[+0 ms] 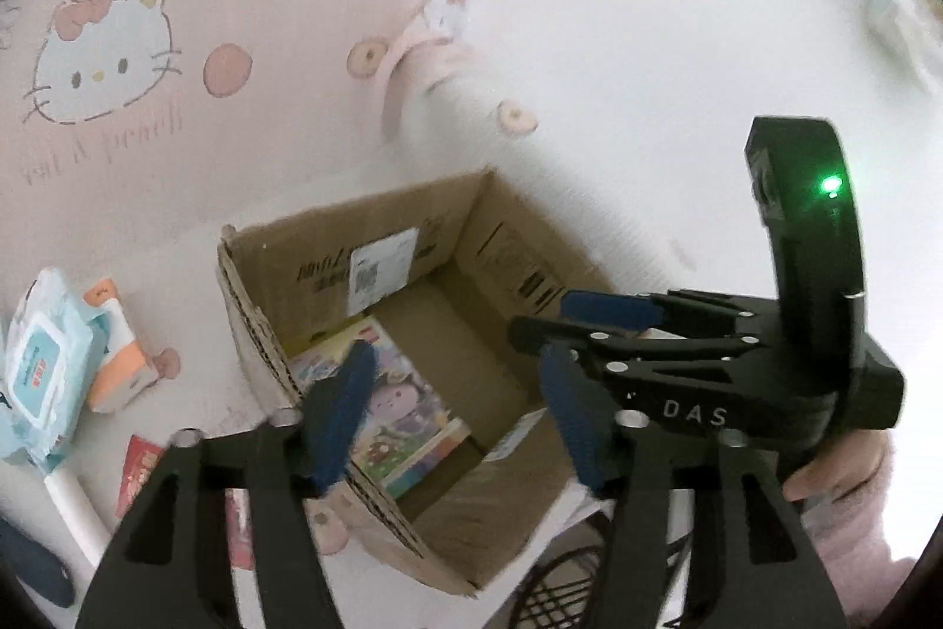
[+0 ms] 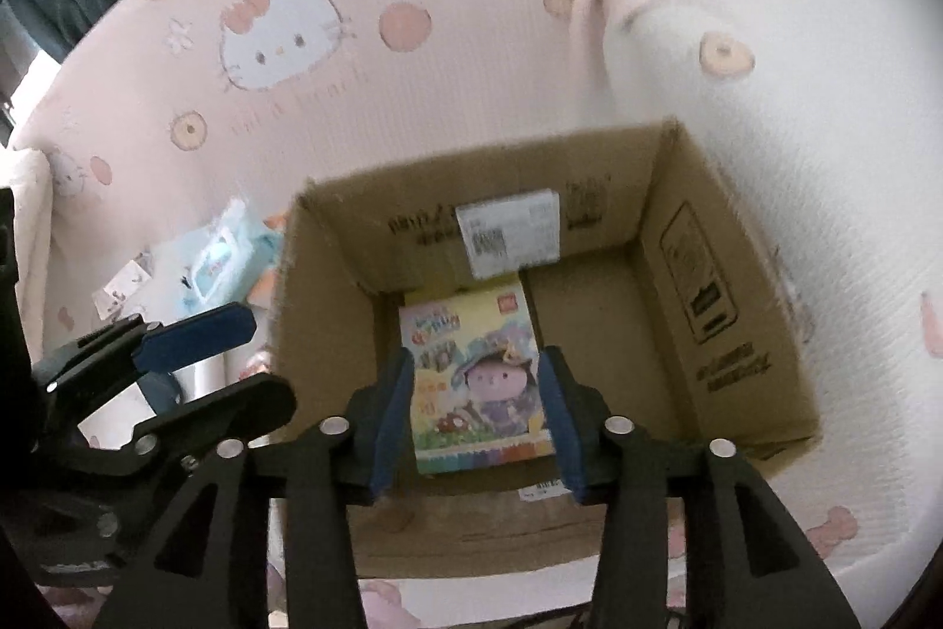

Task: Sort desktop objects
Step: 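Move the left gripper back toward the baby wipes pack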

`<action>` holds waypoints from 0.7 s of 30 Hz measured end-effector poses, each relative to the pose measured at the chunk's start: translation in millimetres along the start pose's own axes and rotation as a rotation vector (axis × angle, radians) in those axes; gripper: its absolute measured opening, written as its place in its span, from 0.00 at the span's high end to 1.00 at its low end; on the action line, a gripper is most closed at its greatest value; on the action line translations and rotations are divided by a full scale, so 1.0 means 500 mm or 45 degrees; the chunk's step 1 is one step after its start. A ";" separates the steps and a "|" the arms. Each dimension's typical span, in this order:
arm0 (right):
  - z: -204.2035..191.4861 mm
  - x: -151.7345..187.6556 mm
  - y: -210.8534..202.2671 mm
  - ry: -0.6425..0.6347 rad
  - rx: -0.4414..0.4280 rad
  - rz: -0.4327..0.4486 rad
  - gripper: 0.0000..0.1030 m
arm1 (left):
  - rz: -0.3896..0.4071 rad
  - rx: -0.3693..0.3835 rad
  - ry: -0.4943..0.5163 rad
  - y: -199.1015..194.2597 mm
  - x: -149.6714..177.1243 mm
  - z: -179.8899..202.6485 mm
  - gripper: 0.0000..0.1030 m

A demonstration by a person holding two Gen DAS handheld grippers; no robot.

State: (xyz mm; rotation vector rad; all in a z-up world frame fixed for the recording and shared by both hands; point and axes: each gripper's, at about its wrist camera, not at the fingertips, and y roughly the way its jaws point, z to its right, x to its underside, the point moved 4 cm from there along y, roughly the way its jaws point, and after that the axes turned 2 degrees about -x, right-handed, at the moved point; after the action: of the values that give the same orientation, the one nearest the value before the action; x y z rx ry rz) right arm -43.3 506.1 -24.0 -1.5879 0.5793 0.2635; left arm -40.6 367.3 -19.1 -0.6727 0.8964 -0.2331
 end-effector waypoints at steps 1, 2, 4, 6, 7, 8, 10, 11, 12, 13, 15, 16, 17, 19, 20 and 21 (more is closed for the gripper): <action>-0.007 -0.004 -0.015 0.000 0.002 0.019 0.51 | 0.022 0.015 -0.013 -0.015 -0.001 -0.001 0.33; -0.011 -0.005 -0.026 -0.001 0.009 0.032 0.50 | 0.040 0.038 -0.019 -0.029 -0.002 -0.001 0.32; -0.024 -0.009 -0.051 -0.018 0.041 0.068 0.45 | 0.072 0.050 -0.024 -0.055 -0.001 -0.006 0.31; -0.040 -0.008 -0.074 -0.039 0.084 0.097 0.40 | 0.098 0.030 -0.010 -0.074 -0.001 -0.012 0.31; -0.049 -0.007 -0.083 -0.054 0.108 0.100 0.39 | 0.112 0.018 -0.003 -0.083 -0.001 -0.016 0.31; -0.054 -0.005 -0.087 -0.063 0.122 0.104 0.39 | 0.121 0.007 0.002 -0.090 -0.001 -0.019 0.31; -0.073 0.002 -0.105 -0.077 0.164 0.109 0.39 | 0.150 -0.002 0.021 -0.109 0.000 -0.025 0.31; -0.083 0.006 -0.111 -0.080 0.178 0.105 0.39 | 0.165 -0.006 0.037 -0.122 0.002 -0.027 0.31; -0.089 0.012 -0.117 -0.080 0.186 0.104 0.38 | 0.177 -0.009 0.052 -0.133 0.005 -0.030 0.31; -0.098 0.019 -0.127 -0.075 0.199 0.107 0.38 | 0.191 -0.013 0.069 -0.145 0.008 -0.031 0.31; -0.111 0.031 -0.139 -0.056 0.220 0.109 0.38 | 0.214 -0.015 0.089 -0.171 0.016 -0.036 0.30; -0.120 0.036 -0.145 -0.042 0.223 0.111 0.37 | 0.219 -0.016 0.089 -0.183 0.021 -0.041 0.30; -0.129 0.043 -0.148 -0.031 0.219 0.111 0.37 | 0.223 -0.018 0.080 -0.195 0.027 -0.050 0.30; -0.143 0.049 -0.149 -0.022 0.198 0.110 0.37 | 0.219 -0.025 0.058 -0.215 0.038 -0.069 0.30; -0.155 0.052 -0.150 -0.020 0.183 0.111 0.37 | 0.217 -0.029 0.046 -0.226 0.044 -0.081 0.30; -0.171 0.054 -0.150 -0.025 0.166 0.113 0.37 | 0.219 -0.033 0.036 -0.235 0.048 -0.093 0.30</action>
State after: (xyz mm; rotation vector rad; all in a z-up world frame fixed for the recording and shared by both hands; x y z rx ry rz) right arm 2.9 417.8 36.9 -1.4349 0.6404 0.3014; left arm -52.3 244.7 19.0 -0.6139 0.9799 -0.0777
